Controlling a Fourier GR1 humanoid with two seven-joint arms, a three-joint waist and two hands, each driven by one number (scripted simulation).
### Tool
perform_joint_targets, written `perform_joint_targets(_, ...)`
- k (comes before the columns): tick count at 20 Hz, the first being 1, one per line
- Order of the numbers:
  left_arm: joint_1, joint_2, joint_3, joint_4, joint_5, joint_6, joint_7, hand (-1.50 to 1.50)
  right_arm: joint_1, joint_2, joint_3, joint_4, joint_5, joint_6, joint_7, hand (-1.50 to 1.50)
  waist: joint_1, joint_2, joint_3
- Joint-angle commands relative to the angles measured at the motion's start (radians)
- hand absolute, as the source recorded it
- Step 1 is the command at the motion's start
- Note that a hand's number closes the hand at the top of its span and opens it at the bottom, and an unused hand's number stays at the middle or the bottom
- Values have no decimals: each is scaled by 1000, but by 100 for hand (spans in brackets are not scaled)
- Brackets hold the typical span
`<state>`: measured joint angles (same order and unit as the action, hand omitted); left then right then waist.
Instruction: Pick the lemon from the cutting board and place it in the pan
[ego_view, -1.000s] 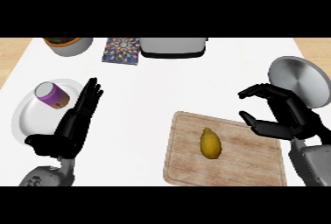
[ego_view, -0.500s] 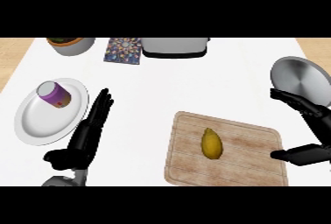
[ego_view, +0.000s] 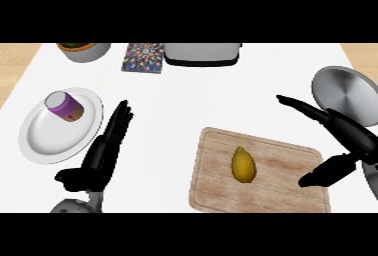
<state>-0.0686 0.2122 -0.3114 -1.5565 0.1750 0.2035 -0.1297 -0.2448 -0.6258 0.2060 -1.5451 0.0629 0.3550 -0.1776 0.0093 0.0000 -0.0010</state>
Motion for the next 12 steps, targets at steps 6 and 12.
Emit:
perform_joint_targets(6, 24, 12, 23, 7, -3, -27, -11, 0, -92, 17, 244, -43, 270, 87, 197, -150, 1, 0, 0)
perform_joint_targets(12, -2, 6, 76, 27, -1, -56, -13, 0, -133, 133, 292, 20, 414, 108, 289, -150, -4, 0, 1)
